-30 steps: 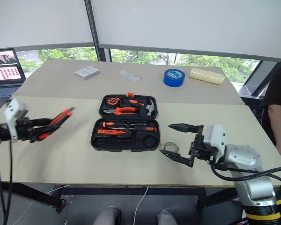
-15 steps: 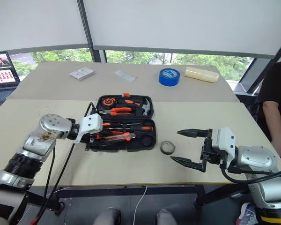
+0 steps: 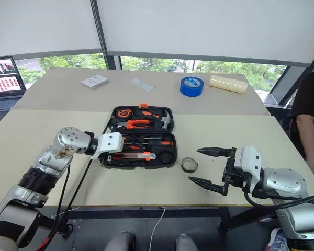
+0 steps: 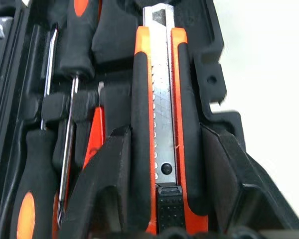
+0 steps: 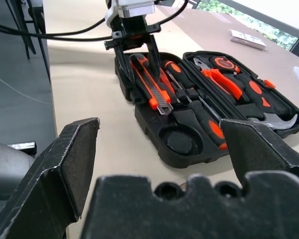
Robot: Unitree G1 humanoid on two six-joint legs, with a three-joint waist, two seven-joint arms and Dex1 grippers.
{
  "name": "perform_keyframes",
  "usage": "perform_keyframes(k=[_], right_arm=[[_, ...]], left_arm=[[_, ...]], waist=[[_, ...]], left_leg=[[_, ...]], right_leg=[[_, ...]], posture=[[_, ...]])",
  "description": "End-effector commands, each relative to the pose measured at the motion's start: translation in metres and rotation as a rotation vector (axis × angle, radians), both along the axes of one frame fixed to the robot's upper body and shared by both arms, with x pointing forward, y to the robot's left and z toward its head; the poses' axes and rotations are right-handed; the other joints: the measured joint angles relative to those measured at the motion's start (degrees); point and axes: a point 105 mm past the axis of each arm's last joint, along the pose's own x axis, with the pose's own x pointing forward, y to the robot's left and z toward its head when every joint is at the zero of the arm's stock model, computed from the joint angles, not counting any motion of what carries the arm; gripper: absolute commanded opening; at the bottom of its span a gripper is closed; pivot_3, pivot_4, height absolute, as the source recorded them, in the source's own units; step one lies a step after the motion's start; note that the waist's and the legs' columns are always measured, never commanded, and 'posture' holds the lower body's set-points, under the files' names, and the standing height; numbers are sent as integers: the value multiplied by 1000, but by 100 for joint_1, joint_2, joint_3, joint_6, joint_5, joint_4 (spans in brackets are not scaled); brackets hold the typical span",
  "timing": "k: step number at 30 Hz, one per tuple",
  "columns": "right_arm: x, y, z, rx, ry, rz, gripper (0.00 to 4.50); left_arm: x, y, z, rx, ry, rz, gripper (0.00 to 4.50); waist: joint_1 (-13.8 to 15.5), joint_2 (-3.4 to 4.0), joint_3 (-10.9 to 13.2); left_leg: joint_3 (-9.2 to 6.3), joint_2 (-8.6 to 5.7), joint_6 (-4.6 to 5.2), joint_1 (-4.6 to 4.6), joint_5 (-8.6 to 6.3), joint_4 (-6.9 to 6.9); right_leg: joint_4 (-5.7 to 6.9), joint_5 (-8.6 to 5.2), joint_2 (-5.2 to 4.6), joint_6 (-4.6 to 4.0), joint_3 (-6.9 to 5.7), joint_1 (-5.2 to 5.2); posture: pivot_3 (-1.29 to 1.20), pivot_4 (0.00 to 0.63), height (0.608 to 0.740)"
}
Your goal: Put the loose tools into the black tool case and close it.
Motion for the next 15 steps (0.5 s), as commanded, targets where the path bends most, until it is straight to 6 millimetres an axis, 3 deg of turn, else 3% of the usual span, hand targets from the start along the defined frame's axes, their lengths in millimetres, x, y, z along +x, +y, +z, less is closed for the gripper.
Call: perform_keyframes(k=[1, 2, 7, 10, 15], right_arm=[[-1, -1, 9, 12, -38, -14, 4500], [-1, -1, 9, 13, -37, -17, 4500], [1, -3, 9, 26, -35, -31, 4500], [3, -4, 9, 42, -37, -44, 4500], [8, -2, 8, 68, -51, -65, 4500]], left_arm=[[10, -4, 19, -71, -75, -8, 3986], [12, -4, 26, -116, -69, -3, 4292], [7, -1, 53, -357, 11, -19, 4292], [4, 1, 53, -432, 71, -6, 3592], [8, -1, 33, -440, 63, 37, 1705]], waist=[[1, 0, 0], [0, 0, 0], [-8, 0, 0], [-11, 0, 0], [-10, 1, 0]], left_leg=[[0, -1, 0, 0, 0, 0], [0, -1, 0, 0, 0, 1], [-2, -1, 0, -3, 0, 1], [-3, -1, 1, -2, 1, 2], [-4, -1, 2, 1, 1, 3]], right_leg=[[0, 0, 0, 0, 0, 0], [0, 0, -1, 0, 0, 1], [0, 2, 0, -1, 0, 0], [2, 1, 1, 1, 0, 0], [2, 1, 1, 2, 0, 6]], posture=[[0, 150, 740], [0, 150, 740], [0, 150, 740], [0, 150, 740], [0, 150, 740]])
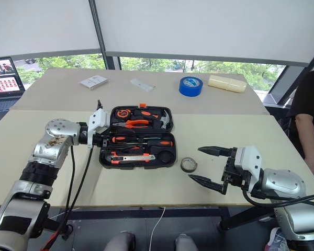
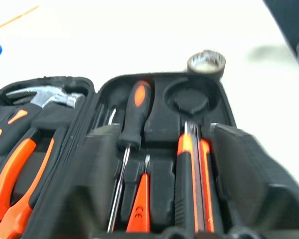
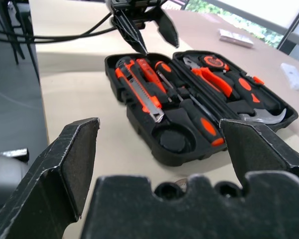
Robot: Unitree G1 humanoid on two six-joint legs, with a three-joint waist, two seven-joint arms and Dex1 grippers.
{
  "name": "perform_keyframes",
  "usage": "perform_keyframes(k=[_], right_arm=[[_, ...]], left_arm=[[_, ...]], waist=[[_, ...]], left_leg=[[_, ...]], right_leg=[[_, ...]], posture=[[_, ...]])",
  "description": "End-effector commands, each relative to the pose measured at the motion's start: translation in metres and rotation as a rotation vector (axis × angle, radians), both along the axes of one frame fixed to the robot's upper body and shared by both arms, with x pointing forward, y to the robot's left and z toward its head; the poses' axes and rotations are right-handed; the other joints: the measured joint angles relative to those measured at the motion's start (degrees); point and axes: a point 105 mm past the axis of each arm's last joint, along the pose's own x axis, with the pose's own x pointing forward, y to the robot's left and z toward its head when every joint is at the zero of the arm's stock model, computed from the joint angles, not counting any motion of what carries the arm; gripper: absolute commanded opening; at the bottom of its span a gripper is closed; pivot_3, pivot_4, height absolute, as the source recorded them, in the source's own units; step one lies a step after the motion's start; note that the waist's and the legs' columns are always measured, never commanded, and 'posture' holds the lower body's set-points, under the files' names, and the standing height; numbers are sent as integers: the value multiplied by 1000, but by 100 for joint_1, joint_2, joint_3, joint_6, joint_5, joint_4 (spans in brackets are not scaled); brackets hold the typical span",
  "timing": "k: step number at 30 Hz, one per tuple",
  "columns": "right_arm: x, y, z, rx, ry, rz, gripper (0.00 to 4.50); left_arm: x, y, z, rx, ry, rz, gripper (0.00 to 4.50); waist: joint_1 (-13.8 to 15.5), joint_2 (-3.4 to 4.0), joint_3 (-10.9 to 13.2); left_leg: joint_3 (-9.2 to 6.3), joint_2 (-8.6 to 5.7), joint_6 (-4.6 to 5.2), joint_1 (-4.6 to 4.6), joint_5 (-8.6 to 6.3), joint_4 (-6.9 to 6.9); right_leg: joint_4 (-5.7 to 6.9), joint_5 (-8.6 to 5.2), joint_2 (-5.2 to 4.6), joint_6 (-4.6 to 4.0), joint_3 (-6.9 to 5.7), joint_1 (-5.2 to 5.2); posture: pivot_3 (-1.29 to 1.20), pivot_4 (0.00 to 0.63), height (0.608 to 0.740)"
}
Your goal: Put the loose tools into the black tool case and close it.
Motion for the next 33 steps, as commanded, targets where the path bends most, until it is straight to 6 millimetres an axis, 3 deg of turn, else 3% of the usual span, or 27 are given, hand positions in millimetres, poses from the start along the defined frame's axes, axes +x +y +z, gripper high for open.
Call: perform_keyframes(k=[1, 3, 5, 11, 23, 26, 31, 33], right_arm=[[5, -1, 10, 27, -60, -33, 4500], [7, -1, 10, 33, -65, -42, 4500], [8, -1, 10, 36, -65, -45, 4500], [8, -3, 8, 39, -60, -54, 4500], [9, -2, 5, 64, -49, -81, 4500], [9, 0, 4, 68, -45, -81, 4500], [7, -2, 3, 67, -42, -91, 4500], [4, -8, 2, 60, -42, -112, 4500]], left_arm=[[3, -2, -8, -17, -24, 25, 1316], [3, -3, -18, 3, -14, 20, 544], [0, -2, -31, 50, -9, 4, 136], [4, -2, -50, 56, 6, 31, 136], [0, 6, -112, 214, 190, 121, 136], [1, 5, -108, 162, 170, 129, 136], [7, 7, -82, 7, 89, 147, 136], [5, 8, -55, -133, 14, 112, 635]], waist=[[1, 0, 0], [1, 0, 0], [1, 0, 0], [8, 0, 0], [12, 29, -21], [3, 51, -35], [-3, 58, -39], [-3, 58, -39]], left_leg=[[0, 0, 0, 0, 0, 1], [-1, 0, 0, 0, 0, 2], [-1, -1, 1, -1, 1, 3], [-1, -1, 1, -1, 1, 3], [-8, -9, 6, 71, 4, 3], [-7, -9, 6, 99, 4, 2], [-8, -8, 5, 114, 3, -3], [-8, -8, 5, 111, 3, -6]], right_leg=[[0, 0, 0, 0, 0, 1], [0, 1, 1, -1, 0, 1], [0, 2, 1, -1, 0, 1], [-1, 4, 0, -3, 0, 2], [-11, -25, -4, -5, -1, 89], [-13, -27, -6, -12, 0, 117], [-18, -31, -6, -15, 0, 132], [-18, -32, -6, -16, 0, 129]], posture=[[0, 150, 740], [0, 150, 740], [0, 150, 740], [0, 150, 740], [0, 150, 740], [0, 150, 740], [0, 150, 740], [0, 150, 740]])
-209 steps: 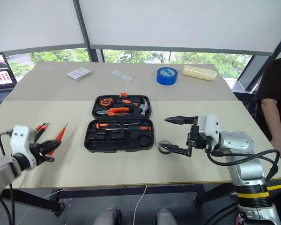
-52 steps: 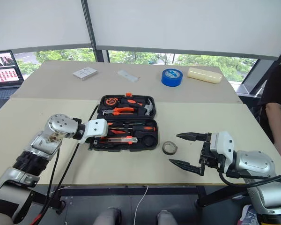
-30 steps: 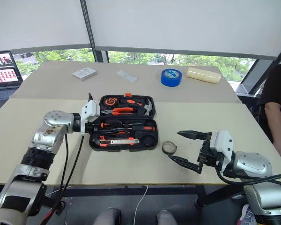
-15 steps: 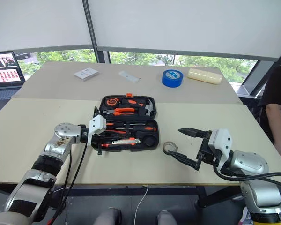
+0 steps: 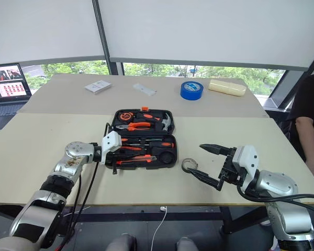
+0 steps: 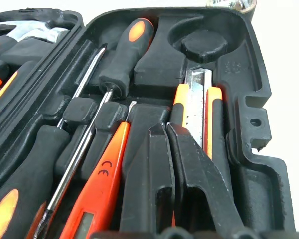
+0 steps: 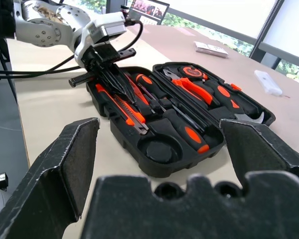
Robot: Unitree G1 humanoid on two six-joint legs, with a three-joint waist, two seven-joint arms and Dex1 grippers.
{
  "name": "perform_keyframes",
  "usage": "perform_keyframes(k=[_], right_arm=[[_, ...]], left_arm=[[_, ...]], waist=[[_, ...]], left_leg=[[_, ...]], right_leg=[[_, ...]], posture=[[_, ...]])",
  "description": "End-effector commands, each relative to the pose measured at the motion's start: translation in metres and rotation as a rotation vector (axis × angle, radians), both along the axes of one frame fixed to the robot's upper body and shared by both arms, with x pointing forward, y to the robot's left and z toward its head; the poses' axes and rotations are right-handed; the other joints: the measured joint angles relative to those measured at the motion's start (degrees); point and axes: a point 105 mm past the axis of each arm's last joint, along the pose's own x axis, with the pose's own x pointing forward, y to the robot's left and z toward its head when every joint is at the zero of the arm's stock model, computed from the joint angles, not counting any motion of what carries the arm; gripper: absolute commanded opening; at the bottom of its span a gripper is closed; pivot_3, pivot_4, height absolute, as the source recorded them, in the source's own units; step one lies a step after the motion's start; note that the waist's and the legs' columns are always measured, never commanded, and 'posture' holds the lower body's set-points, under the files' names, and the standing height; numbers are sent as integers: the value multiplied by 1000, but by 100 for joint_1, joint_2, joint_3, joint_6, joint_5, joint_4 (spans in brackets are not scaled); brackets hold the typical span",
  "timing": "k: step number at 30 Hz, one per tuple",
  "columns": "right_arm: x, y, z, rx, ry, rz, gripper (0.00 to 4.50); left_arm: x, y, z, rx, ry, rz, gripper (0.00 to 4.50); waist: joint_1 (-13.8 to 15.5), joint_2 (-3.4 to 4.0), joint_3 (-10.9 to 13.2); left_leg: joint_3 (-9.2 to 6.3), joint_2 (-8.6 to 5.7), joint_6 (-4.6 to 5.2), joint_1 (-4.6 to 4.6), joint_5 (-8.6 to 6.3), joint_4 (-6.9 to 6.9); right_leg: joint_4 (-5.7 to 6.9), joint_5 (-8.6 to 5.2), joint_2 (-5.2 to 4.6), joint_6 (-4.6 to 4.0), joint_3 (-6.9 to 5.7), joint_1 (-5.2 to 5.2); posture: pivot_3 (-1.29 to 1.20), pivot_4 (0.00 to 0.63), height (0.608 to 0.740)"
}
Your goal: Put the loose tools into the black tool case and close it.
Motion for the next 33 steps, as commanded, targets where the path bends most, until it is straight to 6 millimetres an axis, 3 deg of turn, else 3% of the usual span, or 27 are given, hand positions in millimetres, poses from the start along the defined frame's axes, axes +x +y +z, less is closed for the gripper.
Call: perform_keyframes(k=[1, 5, 11, 13, 16, 21, 23, 27, 32, 33], right_arm=[[-8, -11, 8, -10, -49, -40, 4500], [-25, -40, -11, -58, 25, -136, 4500], [-34, -81, -34, -152, 57, -255, 4500], [-35, -85, -41, -199, 85, -228, 4500], [-27, -73, -32, -196, 127, -169, 4500], [-8, -23, -20, -267, 182, -19, 4500], [-1, -9, -25, -358, 234, 17, 4500], [16, 5, -32, -470, 330, 17, 4500], [40, 15, -47, -626, 360, -8, 4500], [43, 19, -50, -643, 363, -2, 4244]], left_arm=[[-10, 9, 32, -215, -81, -58, 885], [-27, 48, 54, -272, -137, -47, 2304], [-65, 97, 25, -179, -42, 23, 4435], [-79, 111, 12, -131, -3, 38, 4476], [-90, 113, 18, -151, -32, 18, 4476], [-93, 86, 42, -271, -74, -57, 4476], [-96, 72, 46, -298, -80, -88, 4476], [-103, 53, 47, -309, -66, -131, 4476], [-105, 46, 50, -327, -97, -143, 4476], [-104, 43, 53, -337, -111, -143, 4495]], waist=[[0, 0, 1], [2, -2, 2], [-56, 7, 3], [-63, 6, 4], [-66, 10, 7], [-46, 12, 11], [-32, 12, 11], [-15, 11, 11], [-14, 10, 12], [-11, 10, 11]], left_leg=[[0, 0, 0, -5, 0, -2], [-1, 0, 3, -59, 2, -10], [3, -2, 15, -41, -10, -29], [3, 2, 15, -37, -10, -27], [4, 3, 13, -35, -11, -27], [7, 6, -30, -35, -38, -26], [7, 5, -30, -36, -37, -26], [9, 3, 16, -51, -10, -24], [8, 2, 21, -79, -18, -31], [8, 2, 22, -88, -17, -31]], right_leg=[[0, 0, 0, 0, 0, -5], [3, 27, 2, 8, 0, -61], [0, 3, 0, 11, 1, -52], [1, -20, 0, 4, 0, -55], [1, -23, -4, -17, 0, -59], [1, -12, -8, -24, -2, -62], [1, -12, -7, -24, -3, -61], [-3, -18, -4, -28, 2, -69], [0, -6, 0, -24, 4, -99], [1, -3, 1, -21, 4, -110]], posture=[[0, 150, 740], [0, 150, 740], [0, 150, 740], [0, 150, 740], [0, 150, 740], [0, 150, 740], [0, 150, 740], [0, 150, 740], [0, 150, 740], [0, 150, 740]])
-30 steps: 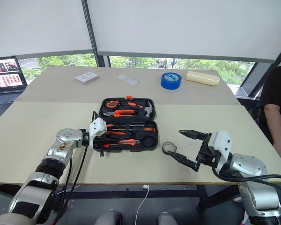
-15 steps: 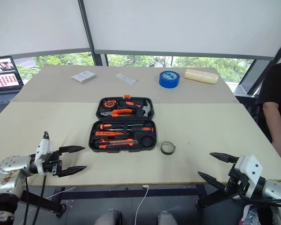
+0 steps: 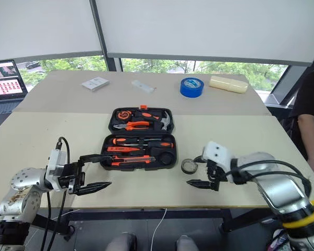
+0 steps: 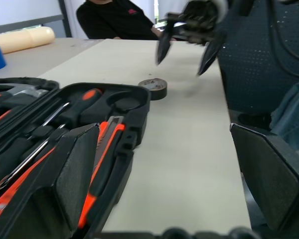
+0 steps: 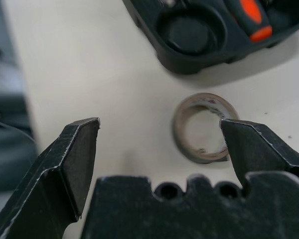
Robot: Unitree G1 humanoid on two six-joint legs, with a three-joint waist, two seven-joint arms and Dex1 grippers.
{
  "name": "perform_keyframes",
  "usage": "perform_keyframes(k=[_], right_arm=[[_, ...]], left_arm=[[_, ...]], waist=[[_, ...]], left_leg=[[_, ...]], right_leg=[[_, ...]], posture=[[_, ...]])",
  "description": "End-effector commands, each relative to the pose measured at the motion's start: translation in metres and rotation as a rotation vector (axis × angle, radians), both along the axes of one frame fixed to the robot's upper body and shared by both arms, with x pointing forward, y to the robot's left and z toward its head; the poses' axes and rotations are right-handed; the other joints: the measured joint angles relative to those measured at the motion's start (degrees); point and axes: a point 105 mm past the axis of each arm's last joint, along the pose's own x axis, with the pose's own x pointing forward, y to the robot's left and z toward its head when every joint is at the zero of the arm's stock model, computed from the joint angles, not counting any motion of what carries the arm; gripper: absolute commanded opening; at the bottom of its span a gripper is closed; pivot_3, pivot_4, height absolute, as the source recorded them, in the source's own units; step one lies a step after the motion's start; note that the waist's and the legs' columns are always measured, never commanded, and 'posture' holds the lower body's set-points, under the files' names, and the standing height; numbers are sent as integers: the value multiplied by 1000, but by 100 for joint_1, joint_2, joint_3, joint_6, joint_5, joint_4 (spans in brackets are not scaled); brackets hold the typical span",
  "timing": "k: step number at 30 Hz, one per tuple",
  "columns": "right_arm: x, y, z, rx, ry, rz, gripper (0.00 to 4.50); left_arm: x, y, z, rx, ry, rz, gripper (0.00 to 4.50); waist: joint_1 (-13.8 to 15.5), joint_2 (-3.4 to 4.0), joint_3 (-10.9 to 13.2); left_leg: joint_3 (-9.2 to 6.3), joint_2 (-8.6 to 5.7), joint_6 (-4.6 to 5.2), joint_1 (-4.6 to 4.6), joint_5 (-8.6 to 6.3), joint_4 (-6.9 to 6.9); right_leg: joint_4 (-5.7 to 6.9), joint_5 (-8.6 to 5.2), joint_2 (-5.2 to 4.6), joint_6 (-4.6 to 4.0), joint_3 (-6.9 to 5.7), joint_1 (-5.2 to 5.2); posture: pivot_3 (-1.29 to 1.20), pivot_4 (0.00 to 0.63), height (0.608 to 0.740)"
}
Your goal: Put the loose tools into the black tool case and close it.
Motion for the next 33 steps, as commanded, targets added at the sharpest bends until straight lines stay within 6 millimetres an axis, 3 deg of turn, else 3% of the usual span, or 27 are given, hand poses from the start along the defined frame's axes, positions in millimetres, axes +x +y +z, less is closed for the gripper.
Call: perform_keyframes(k=[1, 7, 13, 17, 19, 22, 26, 29, 33], right_arm=[[11, 6, -9, -71, 11, -2, 3975], [20, 13, -15, -147, 21, 36, 2105], [20, 16, 8, -82, -9, 106, 60], [-2, 48, 48, 151, 51, 274, 60], [2, 68, 60, 216, 54, 283, 60], [11, 82, 54, 197, 74, 257, 60], [42, 90, 33, 170, 88, 131, 60], [48, 82, 16, 79, 103, 120, 60], [48, 79, 9, 48, 127, 114, 60]], left_arm=[[0, -8, 16, -46, -73, -3, 4500], [-3, -12, 18, -33, -91, -9, 4500], [-3, -4, 15, -19, -90, 26, 4500], [-3, 2, 13, -17, -86, 54, 4500], [-3, 5, 12, -19, -84, 78, 4500], [-2, 5, 9, -22, -79, 95, 4500], [-4, 4, 5, -26, -72, 107, 4500], [-4, 5, 4, -20, -74, 118, 4500], [-1, 10, 4, -15, -82, 141, 4500]], waist=[[4, 0, 0], [6, 0, 0], [7, 0, 0], [-21, 2, 1], [-70, 1, 2], [-110, 2, 2], [-84, 0, 1], [-56, 1, 2], [-46, 2, 2]], left_leg=[[-1, 0, 0, -9, 0, 1], [0, -2, 1, -41, 1, 8], [0, -1, 1, -40, 1, 12], [0, 0, 1, -39, 1, 10], [-2, 5, 1, -38, 1, 10], [-5, 10, 1, -32, 1, 8], [0, 7, 1, -34, 2, 12], [2, 3, 1, -47, 2, 17], [2, 5, 1, -46, 2, 15]], right_leg=[[2, 2, 1, 2, -1, -10], [8, 8, 1, 9, 2, -39], [9, 10, 2, 11, 2, -39], [9, 11, 3, 10, 2, -40], [10, 12, 9, 7, 2, -40], [16, 17, 15, -1, 2, -41], [14, 18, 7, -1, 2, -40], [14, 21, 4, 3, 1, -47], [14, 21, 6, 3, 2, -47]], posture=[[0, 150, 740], [0, 150, 740], [0, 150, 740], [0, 150, 740], [0, 150, 740], [0, 150, 740], [0, 150, 740], [0, 150, 740], [0, 150, 740]])
